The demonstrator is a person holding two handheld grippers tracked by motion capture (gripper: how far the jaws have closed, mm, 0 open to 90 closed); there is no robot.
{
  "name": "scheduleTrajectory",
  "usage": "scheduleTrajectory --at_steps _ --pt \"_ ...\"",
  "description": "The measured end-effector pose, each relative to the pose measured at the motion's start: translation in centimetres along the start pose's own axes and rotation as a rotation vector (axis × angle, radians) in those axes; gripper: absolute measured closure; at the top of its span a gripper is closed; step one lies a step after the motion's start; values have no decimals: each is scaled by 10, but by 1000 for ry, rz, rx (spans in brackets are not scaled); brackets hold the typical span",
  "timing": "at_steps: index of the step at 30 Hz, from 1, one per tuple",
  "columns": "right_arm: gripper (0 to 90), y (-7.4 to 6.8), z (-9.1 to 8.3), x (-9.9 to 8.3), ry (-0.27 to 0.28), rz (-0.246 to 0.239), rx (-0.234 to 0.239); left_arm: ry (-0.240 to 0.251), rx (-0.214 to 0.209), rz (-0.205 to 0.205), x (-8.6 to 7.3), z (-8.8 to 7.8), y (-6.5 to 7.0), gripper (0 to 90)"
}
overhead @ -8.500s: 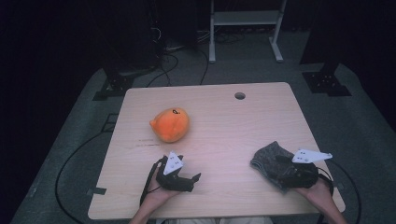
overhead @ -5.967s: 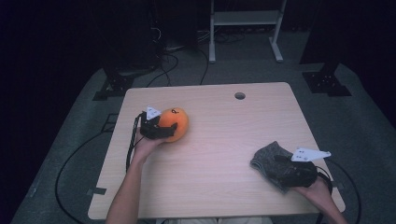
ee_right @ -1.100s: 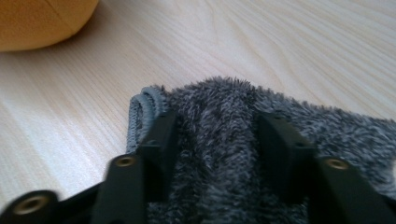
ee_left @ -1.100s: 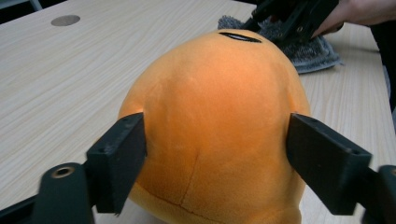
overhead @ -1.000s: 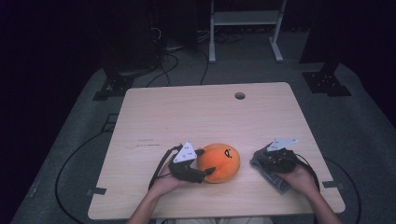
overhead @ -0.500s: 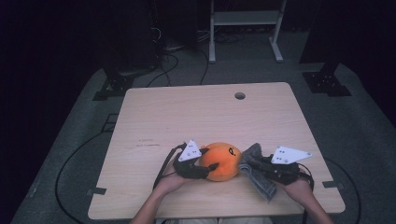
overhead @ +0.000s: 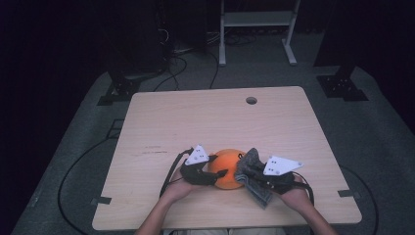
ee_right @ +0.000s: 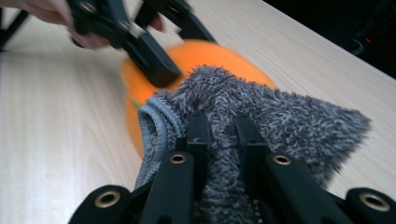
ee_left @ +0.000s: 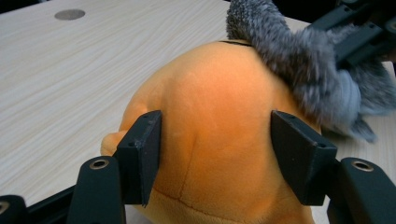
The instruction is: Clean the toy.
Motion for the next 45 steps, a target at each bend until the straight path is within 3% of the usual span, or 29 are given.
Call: scheduleTrajectory --at_steps 1,3,6,13,16,20,26,30,31,34,39,43,45 --pt "787 7 -5 -8 -10 28 -28 0 -1 -5 0 0 -1 357" --pt "787 13 -9 -15 -20 61 -38 0 4 -1 0 1 -1 354" --pt "787 13 -11 -18 -25 68 -39 -1 10 2 0 1 0 350" --pt "787 -17 3 2 11 -16 58 -6 34 20 2 3 4 340" --pt "787 -22 9 8 14 -36 73 -9 36 31 1 2 5 343" --pt "788 -15 8 5 13 -13 63 -11 32 40 0 0 6 346" --pt "787 10 -10 -17 -10 62 -21 -8 28 59 -2 -2 8 345" --pt "787 19 -16 -27 -26 108 -38 -1 15 93 -3 -4 12 346" --pt "786 21 -20 -30 -28 128 -37 3 4 123 -4 -6 16 346" --pt "786 19 -23 -28 -9 128 -28 0 -4 154 -5 -8 19 345" --pt "786 1 -19 3 72 70 41 -3 -22 218 -7 -11 30 346" --pt "787 -5 -6 19 67 34 66 -8 -36 252 -7 -14 33 338" --pt "787 -4 -3 20 62 34 69 -1 -40 245 -5 -16 31 315"
Point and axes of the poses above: each handheld gripper's, and its own axes: z roughly forward along the jaws, x roughly out of its top, y roughly to its right, the point moved 6 cm from there along z, roughly forward along the jaws, and after that the axes turned 11 degrees about x, right-handed, at the moved point
